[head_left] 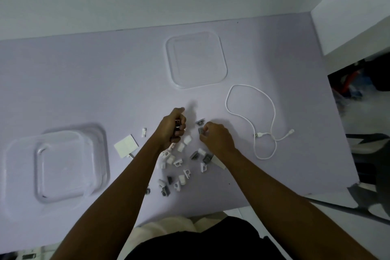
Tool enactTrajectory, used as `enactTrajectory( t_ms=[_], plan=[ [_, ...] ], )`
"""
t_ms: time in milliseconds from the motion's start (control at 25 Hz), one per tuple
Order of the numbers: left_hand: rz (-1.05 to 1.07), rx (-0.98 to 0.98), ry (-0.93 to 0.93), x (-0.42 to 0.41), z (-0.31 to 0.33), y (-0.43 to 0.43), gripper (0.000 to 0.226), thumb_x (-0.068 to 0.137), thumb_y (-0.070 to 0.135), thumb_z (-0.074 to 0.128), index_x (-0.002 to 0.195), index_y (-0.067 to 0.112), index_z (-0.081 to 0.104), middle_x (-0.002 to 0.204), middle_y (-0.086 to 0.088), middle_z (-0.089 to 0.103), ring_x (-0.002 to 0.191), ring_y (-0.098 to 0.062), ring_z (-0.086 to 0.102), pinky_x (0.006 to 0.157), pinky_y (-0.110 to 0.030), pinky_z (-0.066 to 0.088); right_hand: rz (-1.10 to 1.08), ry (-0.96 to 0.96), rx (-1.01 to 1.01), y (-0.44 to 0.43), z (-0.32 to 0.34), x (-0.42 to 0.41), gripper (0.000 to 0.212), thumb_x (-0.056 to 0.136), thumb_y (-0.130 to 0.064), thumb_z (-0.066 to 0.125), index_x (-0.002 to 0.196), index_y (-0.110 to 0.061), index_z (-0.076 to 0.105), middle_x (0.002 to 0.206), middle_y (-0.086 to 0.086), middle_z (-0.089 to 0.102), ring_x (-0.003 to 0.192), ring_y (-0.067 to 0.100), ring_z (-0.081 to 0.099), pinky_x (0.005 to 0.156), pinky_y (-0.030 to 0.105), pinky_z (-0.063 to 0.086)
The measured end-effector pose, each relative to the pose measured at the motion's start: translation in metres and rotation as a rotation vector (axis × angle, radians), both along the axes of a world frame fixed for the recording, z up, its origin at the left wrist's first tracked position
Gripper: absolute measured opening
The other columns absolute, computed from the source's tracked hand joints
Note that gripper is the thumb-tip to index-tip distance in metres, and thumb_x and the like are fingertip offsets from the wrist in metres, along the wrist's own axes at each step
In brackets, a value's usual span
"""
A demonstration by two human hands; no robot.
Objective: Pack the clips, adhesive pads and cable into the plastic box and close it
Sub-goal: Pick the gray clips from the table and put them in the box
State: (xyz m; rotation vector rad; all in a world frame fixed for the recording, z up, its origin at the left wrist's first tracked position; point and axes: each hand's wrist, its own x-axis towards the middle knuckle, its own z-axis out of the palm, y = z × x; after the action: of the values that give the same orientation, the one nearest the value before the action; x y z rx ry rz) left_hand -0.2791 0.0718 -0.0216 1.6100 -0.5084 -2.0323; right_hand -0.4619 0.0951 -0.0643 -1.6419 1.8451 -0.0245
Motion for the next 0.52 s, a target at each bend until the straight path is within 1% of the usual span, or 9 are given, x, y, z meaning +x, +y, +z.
enactTrajectory(
  t_ms=[80, 120, 160, 240, 280, 360, 400, 480, 520],
  plan=[
    [-0.171, -0.166, -0.408, -0.011, -0.007, -0.008, 0.039, 0.088, 0.042, 0.061, 0.063, 0.014, 0.051, 0.053, -0.001, 0.048, 0.044, -0.017, 0.039, 0.044, -0.024, 0.029, 0.008, 0.029, 0.009, 0.002, -0.002, 0.000, 0.022, 0.086, -0.035, 0.066, 0.088, -0.013, 0.065, 0.089, 0.009, 0.071, 0.083, 0.031, 0.067, 0.069, 0.034, 0.054],
    [-0.266, -0.282, -0.603, -0.014, -0.013, -0.010, 0.039, 0.088, 0.042, 0.063, 0.066, 0.012, 0.054, 0.058, -0.003, 0.055, 0.050, -0.019, 0.049, 0.050, -0.027, 0.037, -0.004, 0.031, 0.019, 0.004, -0.003, -0.001, 0.022, 0.085, -0.035, 0.067, 0.088, -0.013, 0.065, 0.089, 0.009, 0.071, 0.083, 0.030, 0.067, 0.069, 0.035, 0.055],
    [-0.348, -0.372, -0.739, -0.017, -0.019, -0.012, 0.037, 0.088, 0.043, 0.064, 0.071, 0.011, 0.057, 0.065, -0.004, 0.061, 0.061, -0.020, 0.057, 0.058, -0.029, 0.042, -0.020, 0.015, 0.034, 0.006, -0.004, -0.002, 0.024, 0.084, -0.036, 0.069, 0.088, -0.013, 0.064, 0.088, 0.009, 0.071, 0.081, 0.029, 0.066, 0.070, 0.036, 0.055],
    [-0.437, -0.450, -0.837, -0.023, -0.022, -0.015, 0.032, 0.087, 0.048, 0.064, 0.085, 0.016, 0.059, 0.078, -0.002, 0.065, 0.077, -0.021, 0.060, 0.067, -0.030, 0.044, -0.104, -0.123, 0.045, 0.009, 0.001, -0.007, 0.023, 0.085, -0.034, 0.070, 0.082, -0.012, 0.063, 0.080, 0.008, 0.069, 0.073, 0.026, 0.064, 0.065, 0.033, 0.054],
    [-0.476, -0.460, -0.850, -0.026, -0.022, -0.016, 0.034, 0.085, 0.052, 0.064, 0.090, 0.019, 0.058, 0.081, -0.001, 0.065, 0.079, -0.020, 0.060, 0.068, -0.030, 0.044, -0.194, -0.281, 0.063, 0.012, 0.005, -0.011, 0.021, 0.087, -0.029, 0.067, 0.077, -0.012, 0.061, 0.073, 0.008, 0.067, 0.066, 0.026, 0.061, 0.058, 0.030, 0.050],
    [-0.580, -0.496, -0.891, -0.035, -0.023, -0.018, 0.049, 0.081, 0.064, 0.062, 0.102, 0.020, 0.057, 0.087, -0.001, 0.064, 0.080, -0.021, 0.062, 0.067, -0.031, 0.045, -0.440, -0.728, 0.200, 0.021, 0.020, -0.029, 0.022, 0.093, -0.016, 0.053, 0.071, -0.012, 0.057, 0.060, 0.007, 0.052, 0.049, 0.024, 0.043, 0.045, 0.023, 0.036],
    [-0.642, -0.508, -0.928, -0.040, -0.026, -0.017, 0.059, 0.079, 0.069, 0.060, 0.107, 0.018, 0.056, 0.090, -0.001, 0.063, 0.082, -0.022, 0.062, 0.068, -0.032, 0.047, -0.535, -0.953, 0.292, 0.027, 0.030, -0.040, 0.022, 0.091, -0.012, 0.045, 0.071, -0.012, 0.056, 0.058, 0.007, 0.046, 0.046, 0.021, 0.036, 0.042, 0.021, 0.030],
    [-0.752, -0.497, -1.007, -0.047, -0.033, -0.017, 0.071, 0.077, 0.073, 0.057, 0.116, 0.014, 0.052, 0.097, -0.006, 0.063, 0.088, -0.026, 0.063, 0.071, -0.035, 0.051, -0.658, -1.279, 0.415, 0.039, 0.044, -0.063, 0.021, 0.083, -0.013, 0.039, 0.079, -0.007, 0.059, 0.063, 0.009, 0.048, 0.047, 0.019, 0.037, 0.043, 0.019, 0.027],
    [-0.786, -0.490, -1.026, -0.051, -0.039, -0.016, 0.074, 0.077, 0.073, 0.057, 0.119, 0.012, 0.049, 0.101, -0.009, 0.064, 0.090, -0.029, 0.064, 0.072, -0.037, 0.053, -0.700, -1.342, 0.431, 0.043, 0.047, -0.074, 0.026, 0.084, -0.018, 0.039, 0.084, -0.004, 0.061, 0.066, 0.011, 0.052, 0.047, 0.021, 0.041, 0.044, 0.020, 0.026]
  ],
)
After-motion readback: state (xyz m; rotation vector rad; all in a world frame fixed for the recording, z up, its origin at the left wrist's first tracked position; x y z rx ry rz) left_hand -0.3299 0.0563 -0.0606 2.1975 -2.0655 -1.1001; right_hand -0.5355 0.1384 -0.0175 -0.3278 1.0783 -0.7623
